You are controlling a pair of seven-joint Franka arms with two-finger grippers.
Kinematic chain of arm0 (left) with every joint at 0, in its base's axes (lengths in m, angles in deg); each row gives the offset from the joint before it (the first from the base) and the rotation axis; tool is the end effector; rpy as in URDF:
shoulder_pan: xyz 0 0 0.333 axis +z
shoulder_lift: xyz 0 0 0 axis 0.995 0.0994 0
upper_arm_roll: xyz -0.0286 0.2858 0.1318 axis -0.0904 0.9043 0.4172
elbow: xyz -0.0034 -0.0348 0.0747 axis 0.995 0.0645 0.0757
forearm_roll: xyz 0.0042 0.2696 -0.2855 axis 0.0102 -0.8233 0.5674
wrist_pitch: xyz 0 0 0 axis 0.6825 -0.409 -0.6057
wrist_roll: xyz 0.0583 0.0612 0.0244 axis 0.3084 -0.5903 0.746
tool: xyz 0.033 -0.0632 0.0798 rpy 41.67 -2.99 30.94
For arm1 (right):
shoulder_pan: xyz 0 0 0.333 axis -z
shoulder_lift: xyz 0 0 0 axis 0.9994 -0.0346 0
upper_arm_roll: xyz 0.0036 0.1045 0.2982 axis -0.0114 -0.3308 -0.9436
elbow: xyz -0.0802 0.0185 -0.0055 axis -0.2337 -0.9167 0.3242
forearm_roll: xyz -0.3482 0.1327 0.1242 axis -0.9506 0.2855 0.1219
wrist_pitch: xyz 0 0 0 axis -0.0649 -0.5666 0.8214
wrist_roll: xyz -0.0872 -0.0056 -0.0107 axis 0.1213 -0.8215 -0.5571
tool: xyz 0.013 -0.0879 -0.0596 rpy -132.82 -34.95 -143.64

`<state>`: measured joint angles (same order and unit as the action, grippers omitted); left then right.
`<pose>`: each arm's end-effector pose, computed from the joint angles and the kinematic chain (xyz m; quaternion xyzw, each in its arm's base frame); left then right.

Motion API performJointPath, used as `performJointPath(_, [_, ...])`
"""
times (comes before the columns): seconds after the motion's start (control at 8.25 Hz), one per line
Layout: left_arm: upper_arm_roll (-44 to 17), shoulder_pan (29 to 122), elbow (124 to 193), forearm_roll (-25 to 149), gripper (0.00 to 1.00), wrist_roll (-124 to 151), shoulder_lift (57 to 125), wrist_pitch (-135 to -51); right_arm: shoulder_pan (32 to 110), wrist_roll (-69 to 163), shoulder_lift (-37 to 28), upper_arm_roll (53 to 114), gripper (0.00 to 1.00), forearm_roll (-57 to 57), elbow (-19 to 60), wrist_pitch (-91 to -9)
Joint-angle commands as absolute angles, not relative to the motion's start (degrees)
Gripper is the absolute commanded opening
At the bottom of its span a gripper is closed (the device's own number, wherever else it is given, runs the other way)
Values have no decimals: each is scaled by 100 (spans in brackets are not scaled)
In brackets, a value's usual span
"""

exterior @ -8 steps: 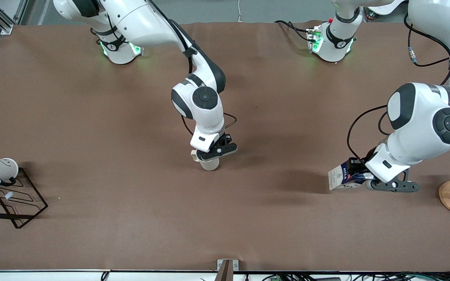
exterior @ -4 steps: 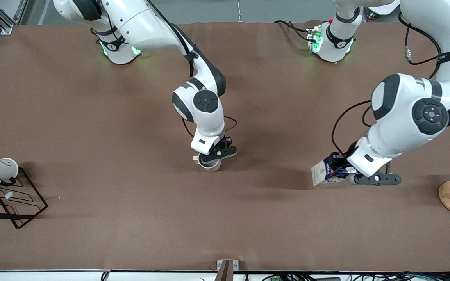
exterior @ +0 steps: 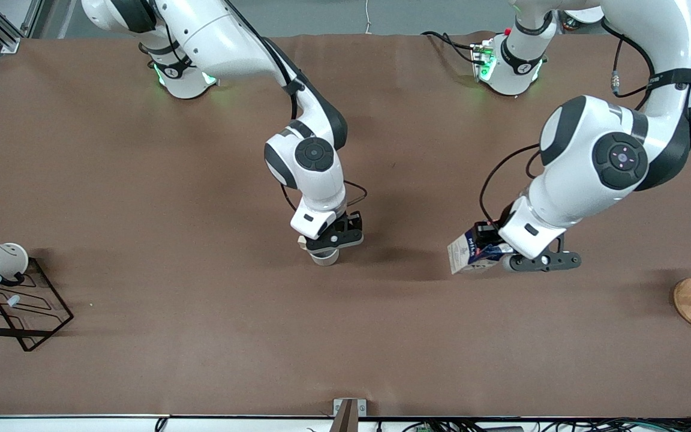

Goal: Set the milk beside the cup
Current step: 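Lower the mug with the right gripper while the left gripper lifts the milk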

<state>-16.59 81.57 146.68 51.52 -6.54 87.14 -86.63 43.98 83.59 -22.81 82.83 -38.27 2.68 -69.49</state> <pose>0.6271 -0.2422 0.4588 0.9974 0.0327 0.0003 0.0646 0.5680 0.4850 0.2835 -0.9902 -0.0904 -0.1022 0.0298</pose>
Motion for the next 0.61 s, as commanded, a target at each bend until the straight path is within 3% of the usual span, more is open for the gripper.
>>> performJointPath(0.0, [-1685, 7755, 14590, 4983, 49, -1269, 8652, -8510, 4870, 8894, -1623, 8187, 100, -3419, 319, -6480])
performJointPath(0.48, [-1685, 6912, 14582, 4947, 49, -2210, 8652, -8510, 6564, 7235, 197, 8213, 100, -2976, 731, -4074])
